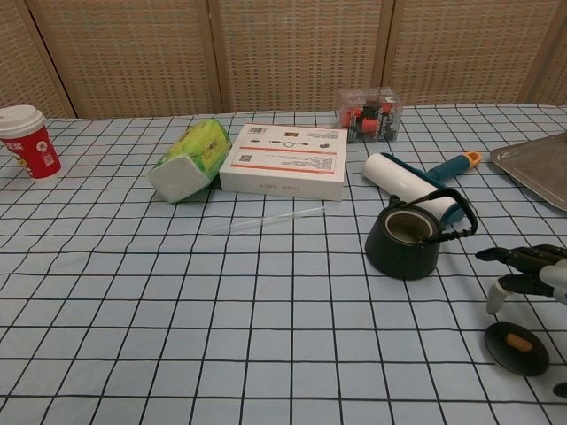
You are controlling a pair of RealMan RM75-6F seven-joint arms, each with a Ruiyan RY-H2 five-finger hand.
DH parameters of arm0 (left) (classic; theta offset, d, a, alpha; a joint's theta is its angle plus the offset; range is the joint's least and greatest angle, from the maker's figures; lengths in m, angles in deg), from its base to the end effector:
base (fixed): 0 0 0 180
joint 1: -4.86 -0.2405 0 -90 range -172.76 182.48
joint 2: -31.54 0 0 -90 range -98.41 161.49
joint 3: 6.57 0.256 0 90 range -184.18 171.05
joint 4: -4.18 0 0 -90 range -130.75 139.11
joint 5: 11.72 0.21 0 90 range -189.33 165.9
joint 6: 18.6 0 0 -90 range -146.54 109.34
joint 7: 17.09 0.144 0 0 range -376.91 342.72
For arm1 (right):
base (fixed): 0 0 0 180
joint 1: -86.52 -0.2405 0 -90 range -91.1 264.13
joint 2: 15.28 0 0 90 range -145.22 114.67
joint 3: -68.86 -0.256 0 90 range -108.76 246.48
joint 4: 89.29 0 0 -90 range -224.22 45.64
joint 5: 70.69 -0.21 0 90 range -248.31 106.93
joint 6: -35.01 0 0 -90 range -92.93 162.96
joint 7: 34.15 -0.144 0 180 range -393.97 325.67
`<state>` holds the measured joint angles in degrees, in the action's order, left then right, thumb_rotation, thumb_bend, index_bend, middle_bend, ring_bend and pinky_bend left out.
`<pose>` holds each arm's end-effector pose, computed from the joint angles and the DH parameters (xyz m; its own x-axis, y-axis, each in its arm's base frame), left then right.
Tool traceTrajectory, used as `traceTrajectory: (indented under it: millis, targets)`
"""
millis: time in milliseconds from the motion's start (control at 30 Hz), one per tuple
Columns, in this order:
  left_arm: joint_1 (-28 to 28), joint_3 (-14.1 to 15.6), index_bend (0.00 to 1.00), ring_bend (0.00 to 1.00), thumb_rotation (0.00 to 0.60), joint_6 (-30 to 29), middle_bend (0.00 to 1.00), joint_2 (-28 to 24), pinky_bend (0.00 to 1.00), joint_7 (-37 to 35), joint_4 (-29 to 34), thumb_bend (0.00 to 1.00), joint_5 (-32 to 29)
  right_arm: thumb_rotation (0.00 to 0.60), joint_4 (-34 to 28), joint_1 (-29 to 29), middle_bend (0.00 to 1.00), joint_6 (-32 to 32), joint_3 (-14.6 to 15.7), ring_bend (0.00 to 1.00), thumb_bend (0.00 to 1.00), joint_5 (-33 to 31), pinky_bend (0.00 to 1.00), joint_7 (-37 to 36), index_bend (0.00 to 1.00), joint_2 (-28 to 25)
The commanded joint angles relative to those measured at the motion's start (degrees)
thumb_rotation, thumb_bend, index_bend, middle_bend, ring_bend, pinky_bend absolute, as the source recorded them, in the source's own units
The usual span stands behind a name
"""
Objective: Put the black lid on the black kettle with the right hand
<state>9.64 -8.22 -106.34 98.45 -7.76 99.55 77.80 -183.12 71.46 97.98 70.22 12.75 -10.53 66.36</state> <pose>-0.2871 0.1745 0.1397 0.4539 -0.0264 0.8907 0.8879 -0.0704 -0.4546 -0.2487 -0.1921 0.0014 0.5226 -0.3556 0.7749 -0.8477 -0.3142 0.4275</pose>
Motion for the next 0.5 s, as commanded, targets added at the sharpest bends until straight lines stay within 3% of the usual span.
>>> traceTrajectory:
  millis: [33, 500]
  targets:
    - [0.0, 0.0, 0.00, 0.00, 0.600, 0.0, 0.00, 0.0, 0.00, 0.0, 0.0, 0.05, 0.1, 0.600, 0.0, -0.4, 0.00, -0.6, -0.3, 0.00, 0.26, -1.2, 0.00, 1.1, 0.35, 0.4]
    - [0.0, -0.1, 0.00, 0.00, 0.600, -0.1, 0.00, -0.3, 0.00, -0.6, 0.2, 0.05, -0.1, 0.600, 0.5, -1.9, 0.00, -1.5, -0.8, 0.00, 0.26, -4.3, 0.00, 2.8, 0.41, 2.1]
